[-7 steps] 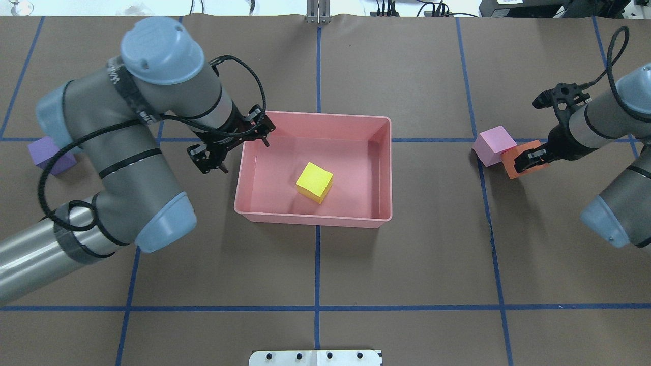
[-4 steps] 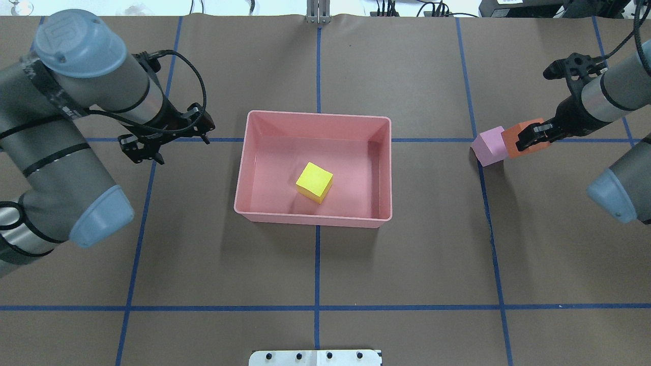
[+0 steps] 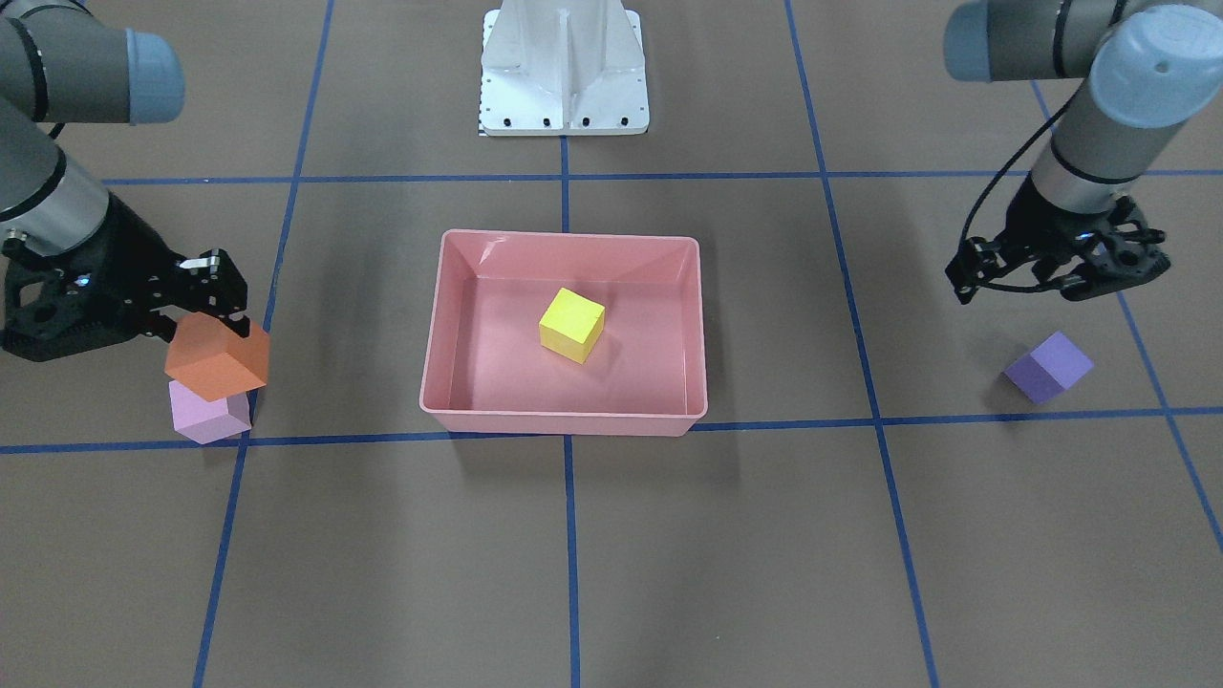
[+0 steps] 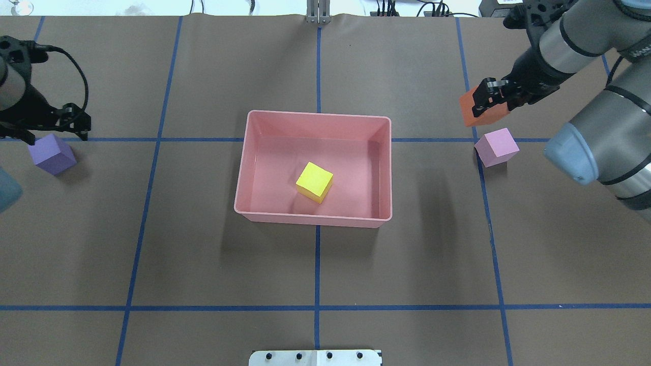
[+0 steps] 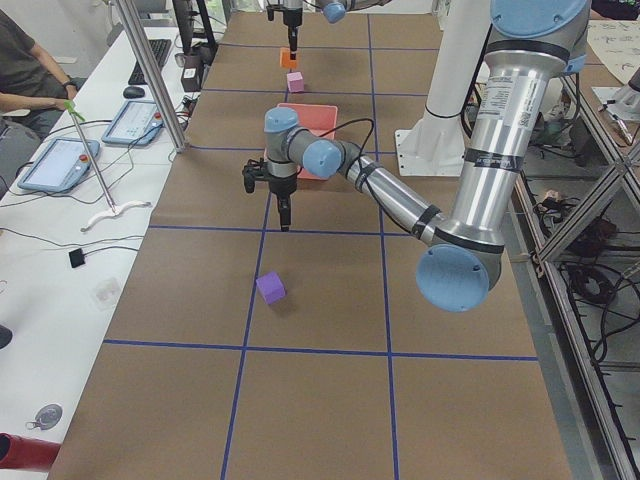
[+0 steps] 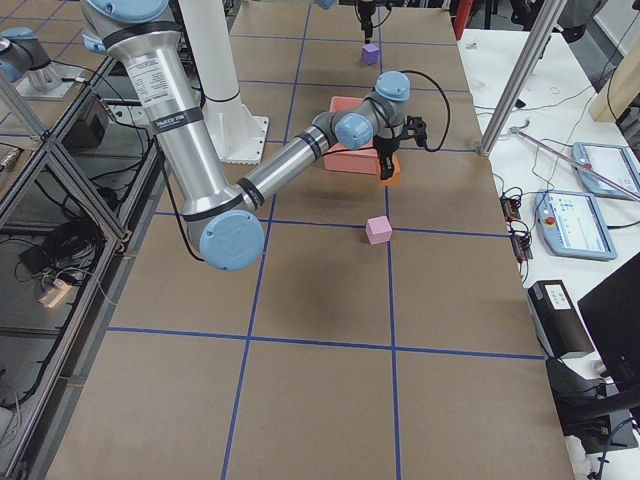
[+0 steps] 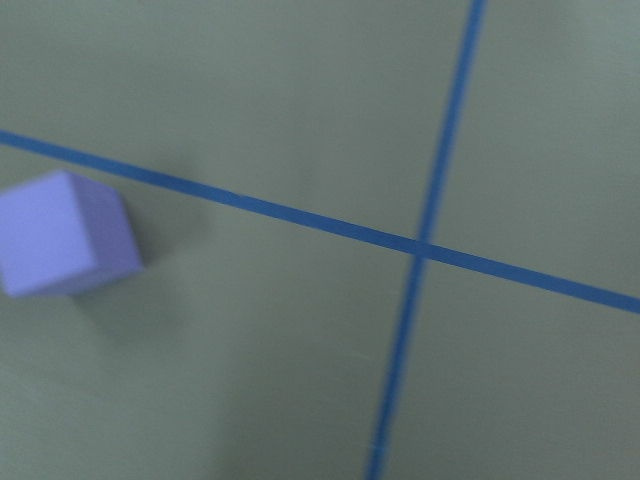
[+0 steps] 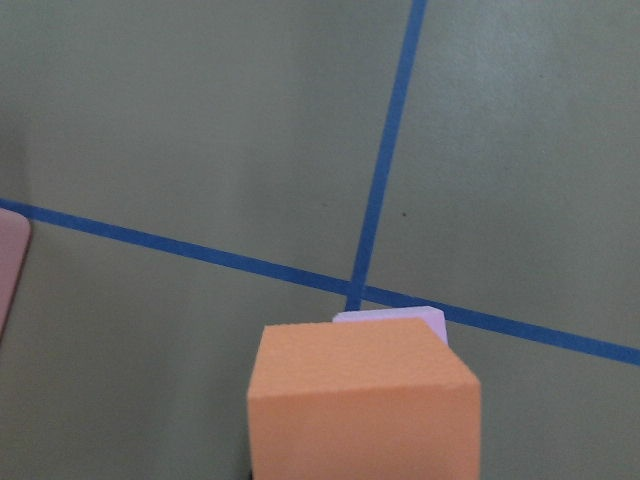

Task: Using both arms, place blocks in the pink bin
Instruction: 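Lift the orange cube with the right gripper while the left arm withdraws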

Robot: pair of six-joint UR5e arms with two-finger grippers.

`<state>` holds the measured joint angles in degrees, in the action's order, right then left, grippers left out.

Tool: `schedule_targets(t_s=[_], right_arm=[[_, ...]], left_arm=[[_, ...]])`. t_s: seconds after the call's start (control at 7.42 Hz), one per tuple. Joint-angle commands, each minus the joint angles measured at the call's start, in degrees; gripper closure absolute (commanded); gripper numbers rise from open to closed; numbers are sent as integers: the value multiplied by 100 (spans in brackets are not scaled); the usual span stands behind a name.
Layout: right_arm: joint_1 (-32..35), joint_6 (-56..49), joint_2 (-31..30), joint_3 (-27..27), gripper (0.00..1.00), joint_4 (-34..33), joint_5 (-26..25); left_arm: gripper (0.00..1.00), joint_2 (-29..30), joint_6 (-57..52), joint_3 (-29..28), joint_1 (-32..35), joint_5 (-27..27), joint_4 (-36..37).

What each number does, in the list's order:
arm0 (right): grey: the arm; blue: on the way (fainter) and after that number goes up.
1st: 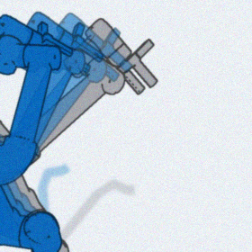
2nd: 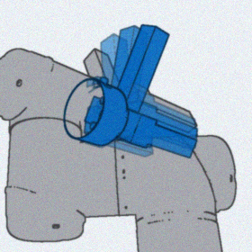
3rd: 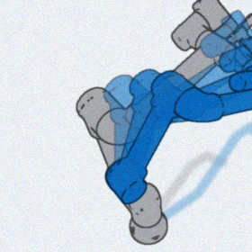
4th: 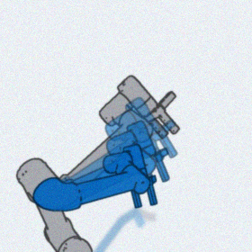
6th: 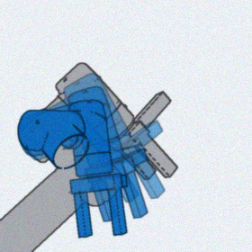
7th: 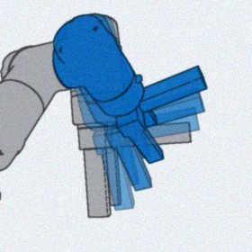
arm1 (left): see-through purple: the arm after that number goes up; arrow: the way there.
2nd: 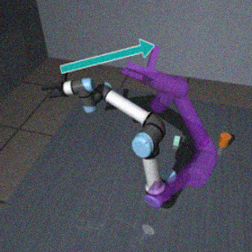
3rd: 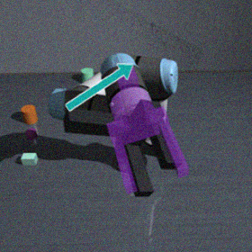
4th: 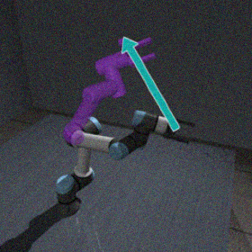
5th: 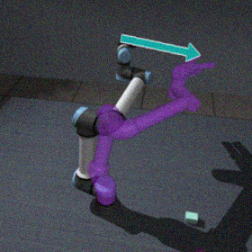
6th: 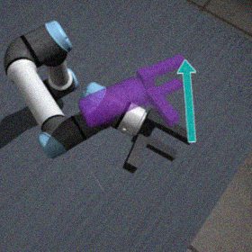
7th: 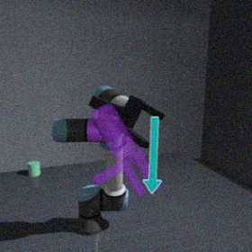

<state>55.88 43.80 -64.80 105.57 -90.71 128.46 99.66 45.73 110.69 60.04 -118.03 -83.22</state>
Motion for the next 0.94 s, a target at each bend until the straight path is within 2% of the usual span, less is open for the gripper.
schedule_targets(t_s=[0.0, 0.13, 0.27, 0.54, 0.67, 0.81], right_arm=[[-1187, 1808, 957, -36, 100, -140, -929], [-1568, 2330, 1335, -202, 100, -140, -1345], [-1842, 2587, 1460, -308, 100, -140, -1445], [-2247, 2739, 1471, -335, 100, -131, -1884], [-2266, 2739, 1488, -475, 100, -122, -1903], [-2275, 2730, 1488, -476, 75, -122, -1903]], left_arm=[[0, -359, -1011, -492, 595, -1, -377], [0, -359, -1397, -1044, 814, -9, -753], [0, -359, -1357, -1372, 869, -18, -1079], [0, -421, -631, -1428, 861, -18, -1109], [0, -377, -88, -1471, 817, -18, -1109], [0, -212, 492, -1663, 799, -27, -1352]])
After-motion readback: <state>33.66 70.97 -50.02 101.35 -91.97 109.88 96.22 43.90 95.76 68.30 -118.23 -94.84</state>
